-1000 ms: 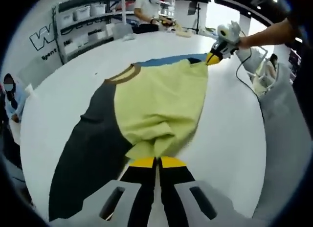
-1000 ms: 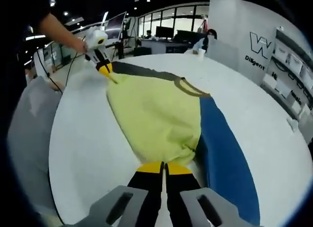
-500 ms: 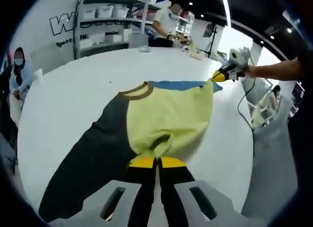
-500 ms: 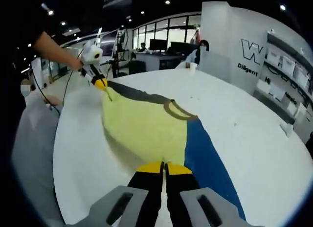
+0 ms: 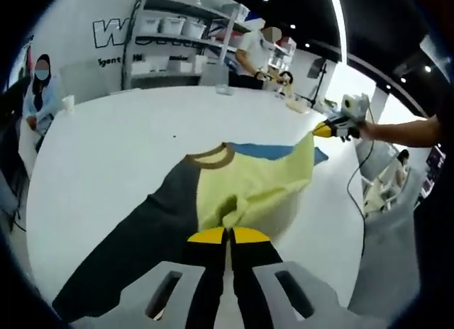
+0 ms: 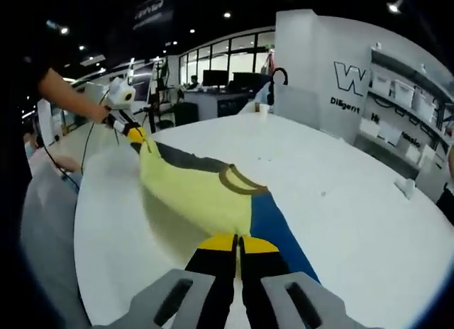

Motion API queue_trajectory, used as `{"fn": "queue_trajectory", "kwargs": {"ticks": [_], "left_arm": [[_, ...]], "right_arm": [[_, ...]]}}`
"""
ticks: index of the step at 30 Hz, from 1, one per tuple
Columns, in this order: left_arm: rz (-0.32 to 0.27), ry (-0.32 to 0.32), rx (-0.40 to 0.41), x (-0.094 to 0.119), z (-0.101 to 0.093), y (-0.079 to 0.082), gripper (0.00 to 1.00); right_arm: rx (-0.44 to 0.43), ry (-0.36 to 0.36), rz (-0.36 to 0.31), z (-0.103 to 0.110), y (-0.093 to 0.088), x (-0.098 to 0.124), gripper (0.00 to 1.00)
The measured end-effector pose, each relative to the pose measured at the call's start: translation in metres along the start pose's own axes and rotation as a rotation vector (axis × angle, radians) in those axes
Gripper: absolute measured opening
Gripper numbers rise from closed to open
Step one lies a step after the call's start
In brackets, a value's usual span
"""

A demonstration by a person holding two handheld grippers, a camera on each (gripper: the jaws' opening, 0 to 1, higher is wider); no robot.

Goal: Fold the garment on the visible template until the final outline fits inside the template.

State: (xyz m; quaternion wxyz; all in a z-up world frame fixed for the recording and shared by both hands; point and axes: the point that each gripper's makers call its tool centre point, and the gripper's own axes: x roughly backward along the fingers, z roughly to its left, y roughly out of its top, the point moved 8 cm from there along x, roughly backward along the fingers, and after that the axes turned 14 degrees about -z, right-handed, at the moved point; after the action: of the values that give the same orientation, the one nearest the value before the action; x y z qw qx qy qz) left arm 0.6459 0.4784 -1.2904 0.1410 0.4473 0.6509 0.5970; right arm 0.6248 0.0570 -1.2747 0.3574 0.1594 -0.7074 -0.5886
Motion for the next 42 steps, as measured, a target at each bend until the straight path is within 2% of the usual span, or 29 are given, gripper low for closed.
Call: {"fn": "queue_trajectory", "kwargs": {"ticks": [6, 10, 17, 27, 33, 36, 42], "left_arm": [[-0.071, 0.062, 0.029, -0.006, 0.01, 0.013, 0.03], [-0.076, 0.1, 0.039, -0.015, 0.017, 0.015, 0.02], [-0.061, 0.15, -0.029, -0.027, 0.026, 0.015, 0.02], [-0.024, 0.191, -0.042, -0.038, 0.031, 0.007, 0.02], [-0.028, 0.212, -0.054, -0.047, 0.033, 0.007, 0.02], [-0.029, 0.223, -0.055, -0.05, 0.035, 0.008, 0.02], [-0.032, 0.224, -0.053, -0.051, 0.034, 0.008, 0.02]], "right_arm": [[-0.015, -0.057, -0.018, -0.009, 0.008, -0.008, 0.0], [-0.027, -0.086, -0.009, -0.015, 0.007, -0.017, 0.0], [-0.033, -0.13, 0.017, -0.026, -0.001, -0.03, 0.0], [-0.037, -0.165, 0.066, -0.034, -0.019, -0.045, 0.0], [-0.014, -0.186, 0.093, -0.039, -0.03, -0.056, 0.0], [-0.01, -0.194, 0.097, -0.039, -0.034, -0.055, 0.0], [-0.01, -0.166, 0.088, -0.029, -0.044, -0.044, 0.05]]}}
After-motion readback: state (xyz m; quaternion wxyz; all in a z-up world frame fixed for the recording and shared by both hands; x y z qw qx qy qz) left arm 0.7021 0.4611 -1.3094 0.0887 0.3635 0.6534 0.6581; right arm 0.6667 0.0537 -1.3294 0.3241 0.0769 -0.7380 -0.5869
